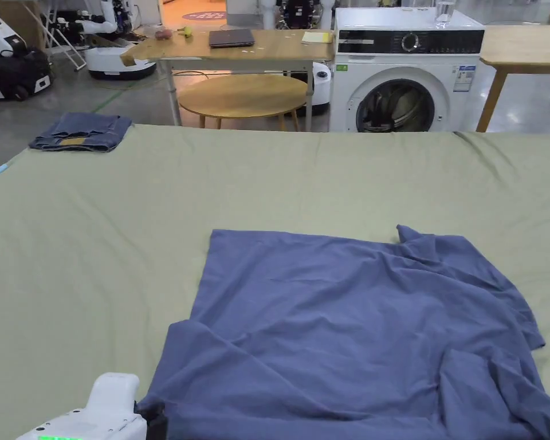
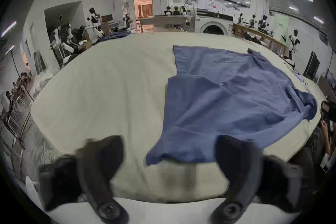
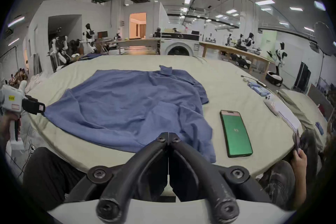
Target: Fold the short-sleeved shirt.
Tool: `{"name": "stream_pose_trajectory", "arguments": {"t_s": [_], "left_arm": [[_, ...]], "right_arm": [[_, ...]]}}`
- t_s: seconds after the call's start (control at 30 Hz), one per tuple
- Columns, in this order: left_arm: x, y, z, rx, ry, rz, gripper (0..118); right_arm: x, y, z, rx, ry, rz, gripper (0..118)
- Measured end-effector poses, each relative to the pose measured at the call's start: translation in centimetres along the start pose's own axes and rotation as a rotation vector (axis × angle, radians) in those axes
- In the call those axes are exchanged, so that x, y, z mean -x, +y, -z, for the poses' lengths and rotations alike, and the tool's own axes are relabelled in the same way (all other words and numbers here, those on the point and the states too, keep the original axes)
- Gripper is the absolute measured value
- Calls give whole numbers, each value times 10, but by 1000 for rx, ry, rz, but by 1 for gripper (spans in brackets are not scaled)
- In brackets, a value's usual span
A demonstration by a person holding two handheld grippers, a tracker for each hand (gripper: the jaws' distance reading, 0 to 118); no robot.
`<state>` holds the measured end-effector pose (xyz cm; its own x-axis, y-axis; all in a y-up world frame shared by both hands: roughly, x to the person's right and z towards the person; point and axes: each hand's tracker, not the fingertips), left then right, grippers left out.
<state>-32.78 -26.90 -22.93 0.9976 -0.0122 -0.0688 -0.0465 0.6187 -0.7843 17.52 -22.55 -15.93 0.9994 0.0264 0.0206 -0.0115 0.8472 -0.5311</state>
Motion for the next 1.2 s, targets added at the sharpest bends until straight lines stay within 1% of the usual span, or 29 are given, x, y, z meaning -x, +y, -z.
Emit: {"name": "stream_pose_trajectory", "arguments": {"t_s": [0.03, 0.07, 0.1, 0.13, 0.17, 0.2, 0.27, 0.3, 0.33, 0.37, 0.4, 0.43, 0.47, 0.5, 0.53, 0.6, 0.63, 0.67, 0.7, 0.73, 0.77, 0.8, 0.83, 0.87, 1.0, 1.2], "left_arm": [[-1, -2, 9, 69, -34, 15, 52], [-4, -4, 6, 5, -18, 11, 25], [-7, -3, -8, -57, -20, -5, 13], [-9, -2, -16, -56, -49, -15, 6], [-12, -2, -21, -57, -36, -4, 0], [-16, -2, -28, -74, -22, 32, 0], [-19, -1, -36, -86, -15, 38, 0], [-17, -1, -37, -85, -23, 35, 0], [-18, -1, -38, -85, -23, 35, 0], [-19, -2, -39, -86, -20, 35, 0], [-20, -3, -39, -88, -20, 36, 0], [-17, -3, -36, -87, -21, 37, 0], [-18, -4, -35, -80, -26, 43, 0], [-19, -5, -35, -79, -24, 46, 0], [-20, -6, -35, -79, -21, 47, 0], [-22, -6, -37, -85, -23, 41, 0], [-22, -7, -38, -86, -24, 37, 0], [-23, -8, -40, -89, -22, 35, 0], [-22, -7, -40, -91, -21, 35, 0], [-21, -7, -42, -93, -19, 36, 0], [-21, -8, -45, -96, -15, 36, 0], [-21, -9, -48, -104, -2, 37, 0], [-16, -10, -46, -108, 2, 37, 0], [-14, -11, -47, -112, 7, 39, 0], [-19, -9, -57, -124, 30, 72, 0], [-21, -8, -66, -139, 36, 72, 0]], "right_arm": [[-4, 0, 1, 5, -10, 9, 0], [-7, 0, 2, 9, -15, 14, 0], [-14, 0, 3, 12, -25, 20, 0], [-17, 0, 3, 14, -33, 23, 0], [-20, 0, 3, 17, -38, 26, 0], [-22, 0, 4, 22, -38, 30, 0], [-29, 0, 10, 37, -35, 39, 0], [-31, 0, 14, 55, -4, 47, 0], [-31, -1, 19, 81, 26, 54, 4], [-32, -1, 25, 93, 24, 49, 25], [-29, -3, 32, 99, 24, 27, 60], [-27, -4, 36, 89, 32, 6, 73], [-25, -5, 37, 8, 1, -33, 87], [-21, -5, 43, 28, 11, -60, 99], [-18, -5, 48, 26, 1, -73, 118], [-19, -7, 58, 32, 27, -60, 118], [-22, -6, 61, 32, 33, -41, 118], [-25, -7, 64, 49, 11, 1, 118], [-29, -10, 69, 87, -21, 48, 110], [-35, -12, 68, 80, -7, 121, 69], [-44, -10, 62, 98, 70, 168, 8], [-46, -12, 56, 79, 42, 185, 2], [-46, -14, 51, 65, 14, 166, 2], [-48, -16, 47, 67, 16, 153, 2], [-55, -18, 34, 69, 10, 164, 2], [-50, -9, 23, 49, 1, 152, 2]]}}
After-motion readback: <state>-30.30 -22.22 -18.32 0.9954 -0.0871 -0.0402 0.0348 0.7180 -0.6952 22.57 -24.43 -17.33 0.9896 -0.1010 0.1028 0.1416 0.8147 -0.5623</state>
